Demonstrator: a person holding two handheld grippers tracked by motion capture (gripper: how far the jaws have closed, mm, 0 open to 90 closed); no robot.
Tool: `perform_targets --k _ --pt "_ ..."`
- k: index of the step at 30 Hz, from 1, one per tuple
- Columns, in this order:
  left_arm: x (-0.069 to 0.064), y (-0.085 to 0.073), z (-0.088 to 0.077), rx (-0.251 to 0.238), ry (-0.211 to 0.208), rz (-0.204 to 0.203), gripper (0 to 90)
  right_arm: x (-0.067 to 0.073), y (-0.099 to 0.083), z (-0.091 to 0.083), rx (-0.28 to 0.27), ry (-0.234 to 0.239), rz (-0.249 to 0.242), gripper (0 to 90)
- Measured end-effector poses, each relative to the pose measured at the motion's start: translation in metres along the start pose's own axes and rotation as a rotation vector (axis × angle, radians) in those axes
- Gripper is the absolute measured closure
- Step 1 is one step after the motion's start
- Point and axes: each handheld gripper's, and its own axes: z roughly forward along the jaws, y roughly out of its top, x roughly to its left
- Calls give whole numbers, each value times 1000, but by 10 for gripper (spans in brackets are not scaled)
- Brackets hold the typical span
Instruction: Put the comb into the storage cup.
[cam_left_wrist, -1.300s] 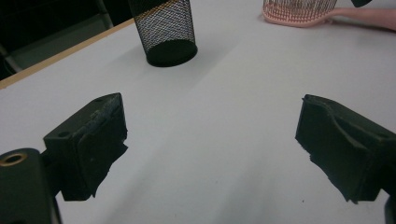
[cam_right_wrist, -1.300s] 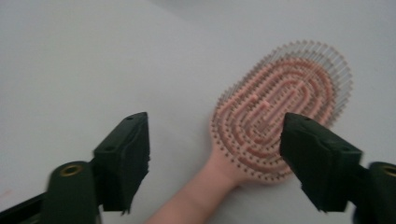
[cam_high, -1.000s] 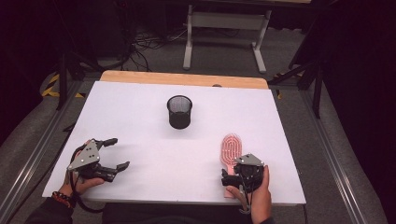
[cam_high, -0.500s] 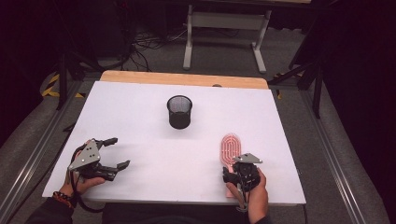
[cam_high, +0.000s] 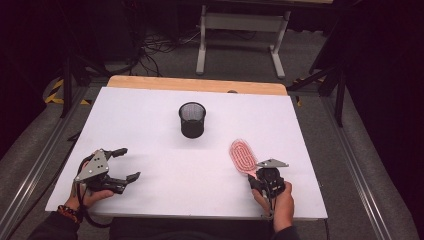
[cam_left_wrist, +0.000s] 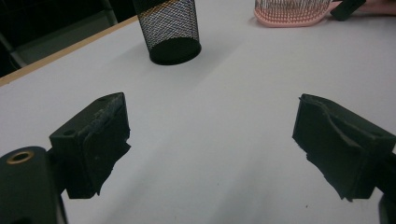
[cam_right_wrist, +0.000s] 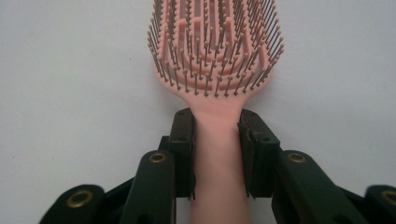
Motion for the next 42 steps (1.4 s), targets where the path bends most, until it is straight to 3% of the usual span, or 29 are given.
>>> perform_targets --k 10,14,17,26,33,42 --pt "0 0 0 0 -7 1 117 -7 2 1 -56 30 -46 690" --pt "1 1 0 -17 -20 -17 121 -9 4 -5 -135 38 -75 691" --pt "0 1 1 -13 -21 -14 121 -9 5 -7 -159 39 -94 691" --pt "-1 2 4 -8 -25 -11 121 -8 10 -24 -351 12 -106 690" --pt "-1 3 7 -8 -31 -9 120 -5 16 -30 -425 12 -122 691" --pt "2 10 9 -38 -32 -20 116 8 25 -33 -521 15 -177 690"
